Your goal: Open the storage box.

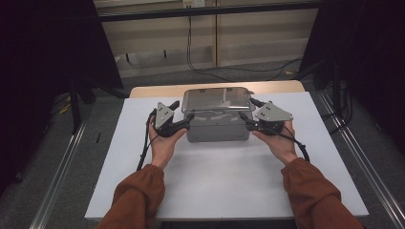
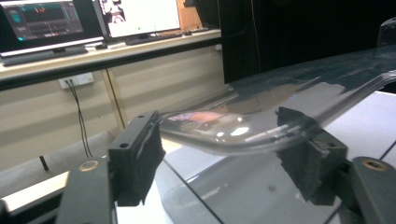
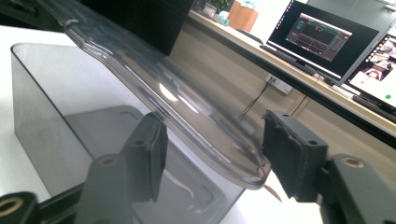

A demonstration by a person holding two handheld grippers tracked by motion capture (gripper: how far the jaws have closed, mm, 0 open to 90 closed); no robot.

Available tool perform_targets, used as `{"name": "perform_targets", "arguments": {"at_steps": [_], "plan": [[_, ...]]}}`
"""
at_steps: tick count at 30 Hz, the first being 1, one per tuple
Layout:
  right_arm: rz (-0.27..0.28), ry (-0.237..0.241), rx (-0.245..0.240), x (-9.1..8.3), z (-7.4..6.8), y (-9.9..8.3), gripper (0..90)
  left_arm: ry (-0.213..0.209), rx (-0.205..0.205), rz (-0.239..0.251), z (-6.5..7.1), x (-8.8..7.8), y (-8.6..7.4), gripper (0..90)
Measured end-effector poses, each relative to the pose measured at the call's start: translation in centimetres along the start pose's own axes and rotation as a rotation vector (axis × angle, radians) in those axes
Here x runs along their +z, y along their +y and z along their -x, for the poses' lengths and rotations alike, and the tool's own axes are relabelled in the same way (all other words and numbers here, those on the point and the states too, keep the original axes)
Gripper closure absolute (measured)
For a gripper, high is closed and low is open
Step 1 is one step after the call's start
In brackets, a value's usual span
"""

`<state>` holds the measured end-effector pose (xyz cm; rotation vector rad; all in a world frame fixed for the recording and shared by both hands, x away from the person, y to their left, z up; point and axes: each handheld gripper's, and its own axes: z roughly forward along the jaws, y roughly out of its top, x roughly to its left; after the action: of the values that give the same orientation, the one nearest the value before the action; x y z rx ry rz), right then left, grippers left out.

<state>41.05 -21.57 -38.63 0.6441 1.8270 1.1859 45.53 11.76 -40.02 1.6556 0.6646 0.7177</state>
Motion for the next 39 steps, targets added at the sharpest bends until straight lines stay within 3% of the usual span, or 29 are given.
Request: {"name": "perform_targets", "arguments": {"at_steps": [8,12,16,21,24,29,36,39], "plan": [[0.016,0.0,0.037,0.2,0.8,-0.1,43.8,-0.003,0.015,0.015,-0.5,0.9,0.7,35.6],[0.044,-0.003,0.082,0.1,1.4,0.1,45.2,-0.012,0.043,0.027,-0.7,1.0,1.2,42.4],[0.069,-0.002,0.116,0.2,1.9,0.4,46.1,-0.014,0.044,0.04,-0.9,1.2,1.6,44.0],[0.09,0.009,0.103,0.8,2.1,0.6,46.3,-0.021,0.021,0.024,-1.1,1.4,1.9,46.3],[0.094,0.003,0.11,0.9,2.2,0.6,45.9,-0.022,0.032,0.021,-1.1,1.4,1.9,46.9],[0.092,-0.005,0.147,1.1,2.9,0.4,46.4,-0.008,0.043,0.018,-1.4,1.6,2.0,49.9],[0.104,0.007,0.171,1.5,3.4,1.3,52.4,0.001,0.015,0.035,-2.2,1.9,2.3,54.6],[0.109,0.014,0.178,1.7,3.7,1.4,53.2,0.004,0.027,0.027,-2.4,1.9,2.3,55.5]]}}
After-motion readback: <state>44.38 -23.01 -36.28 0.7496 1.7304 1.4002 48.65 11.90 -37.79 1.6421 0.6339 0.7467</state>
